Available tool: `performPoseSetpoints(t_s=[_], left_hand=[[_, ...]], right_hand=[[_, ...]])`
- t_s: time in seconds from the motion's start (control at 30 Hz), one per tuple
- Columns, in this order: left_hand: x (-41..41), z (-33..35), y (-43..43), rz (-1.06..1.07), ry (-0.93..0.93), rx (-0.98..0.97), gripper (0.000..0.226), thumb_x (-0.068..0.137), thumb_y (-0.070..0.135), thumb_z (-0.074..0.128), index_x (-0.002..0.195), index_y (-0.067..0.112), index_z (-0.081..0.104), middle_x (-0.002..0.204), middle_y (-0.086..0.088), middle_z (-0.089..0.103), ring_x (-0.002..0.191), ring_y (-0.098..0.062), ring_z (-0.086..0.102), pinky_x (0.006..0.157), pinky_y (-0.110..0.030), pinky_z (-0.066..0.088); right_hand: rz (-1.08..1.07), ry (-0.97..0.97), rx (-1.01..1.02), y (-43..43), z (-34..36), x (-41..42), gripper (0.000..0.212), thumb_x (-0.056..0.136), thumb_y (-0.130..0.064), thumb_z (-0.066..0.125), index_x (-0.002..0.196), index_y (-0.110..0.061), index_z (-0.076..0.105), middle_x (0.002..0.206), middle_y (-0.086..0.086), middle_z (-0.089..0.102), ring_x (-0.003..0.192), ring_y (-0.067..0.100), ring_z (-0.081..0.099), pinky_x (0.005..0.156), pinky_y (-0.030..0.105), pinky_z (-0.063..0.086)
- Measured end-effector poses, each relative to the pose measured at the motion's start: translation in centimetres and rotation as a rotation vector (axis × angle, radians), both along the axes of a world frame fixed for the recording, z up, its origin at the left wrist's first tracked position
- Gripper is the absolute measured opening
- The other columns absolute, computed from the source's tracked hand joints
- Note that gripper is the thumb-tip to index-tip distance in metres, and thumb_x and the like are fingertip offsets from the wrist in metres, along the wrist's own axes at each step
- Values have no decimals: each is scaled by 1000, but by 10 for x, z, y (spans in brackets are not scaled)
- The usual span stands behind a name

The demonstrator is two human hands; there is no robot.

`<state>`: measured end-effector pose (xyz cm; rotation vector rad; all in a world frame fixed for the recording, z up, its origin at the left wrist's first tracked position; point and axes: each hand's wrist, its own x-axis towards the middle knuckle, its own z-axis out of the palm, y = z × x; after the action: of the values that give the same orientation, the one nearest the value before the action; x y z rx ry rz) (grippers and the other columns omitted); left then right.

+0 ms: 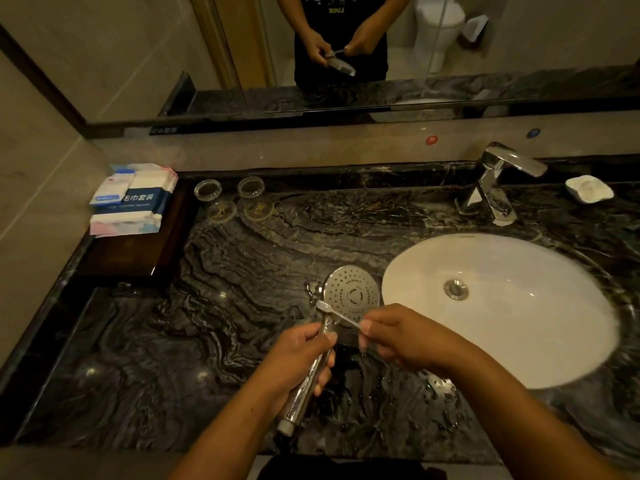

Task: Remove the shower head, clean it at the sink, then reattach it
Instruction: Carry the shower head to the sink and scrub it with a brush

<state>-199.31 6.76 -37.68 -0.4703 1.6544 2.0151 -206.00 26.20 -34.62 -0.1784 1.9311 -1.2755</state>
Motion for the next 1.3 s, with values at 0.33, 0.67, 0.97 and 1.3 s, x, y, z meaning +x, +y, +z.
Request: performPoseSetpoints(t_s=[0.33, 0.67, 0.97, 1.3], left_hand=[[-3, 5, 1, 9, -21, 16, 17, 100, 16, 53, 105, 0, 55, 67, -11, 55, 39, -14, 46, 34, -20, 38], [-11, 14, 5, 40, -85, 152, 12, 99, 18, 54, 100, 7, 55, 67, -9, 55, 39, -13, 45, 34, -19, 37], [-15, 18, 4, 48, -114, 212, 10, 97, 19, 55, 98, 9, 52, 68, -9, 55, 40, -13, 45, 34, -20, 37], [-17, 14, 3, 83, -170, 267, 8, 98, 18, 52, 94, 10, 51, 67, -10, 53, 38, -13, 44, 34, -19, 37]], right_hand=[[-186, 169, 39, 4, -3, -7, 34, 105, -21, 44, 82, -9, 66, 52, -6, 49, 36, -2, 39, 39, 14, 31], [-346, 267, 34, 11, -6, -5, 34, 104, -19, 45, 77, -11, 65, 47, -7, 49, 38, -1, 41, 41, 12, 30], [-227, 51, -41, 28, 5, -10, 37, 107, -25, 41, 87, -5, 66, 52, -5, 43, 36, 2, 33, 37, 15, 26], [-17, 62, 22, 28, 0, 4, 37, 106, -27, 43, 86, -8, 68, 49, -10, 47, 40, 4, 36, 40, 16, 29]])
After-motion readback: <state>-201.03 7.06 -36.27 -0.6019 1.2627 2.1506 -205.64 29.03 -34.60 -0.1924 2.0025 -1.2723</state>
